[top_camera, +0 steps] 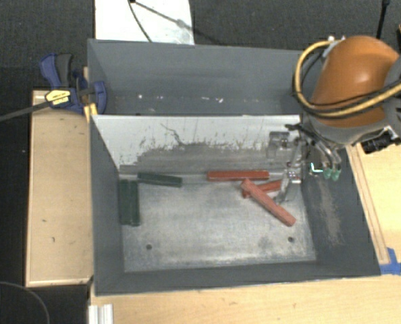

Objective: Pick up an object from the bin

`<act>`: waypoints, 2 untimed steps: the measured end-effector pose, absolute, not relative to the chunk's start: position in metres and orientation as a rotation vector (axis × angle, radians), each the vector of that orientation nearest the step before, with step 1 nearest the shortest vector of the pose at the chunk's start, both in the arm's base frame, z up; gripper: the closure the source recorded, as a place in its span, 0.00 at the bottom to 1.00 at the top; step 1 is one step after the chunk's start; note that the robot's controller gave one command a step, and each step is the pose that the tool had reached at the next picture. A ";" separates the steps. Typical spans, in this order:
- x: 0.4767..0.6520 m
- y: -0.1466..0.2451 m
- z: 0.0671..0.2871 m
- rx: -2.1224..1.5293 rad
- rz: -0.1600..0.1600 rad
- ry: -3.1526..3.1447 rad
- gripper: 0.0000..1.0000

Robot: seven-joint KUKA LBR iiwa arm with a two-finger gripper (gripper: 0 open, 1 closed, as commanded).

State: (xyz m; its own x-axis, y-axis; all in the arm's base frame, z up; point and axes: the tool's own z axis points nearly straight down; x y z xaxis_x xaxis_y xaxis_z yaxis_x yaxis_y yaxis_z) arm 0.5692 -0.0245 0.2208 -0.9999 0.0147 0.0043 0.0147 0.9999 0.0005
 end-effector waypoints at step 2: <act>0.517 -0.049 0.097 0.702 -0.003 -3.057 0.00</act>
Offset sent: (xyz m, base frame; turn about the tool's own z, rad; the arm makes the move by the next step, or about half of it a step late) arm -0.0270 0.0325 0.0713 -0.1122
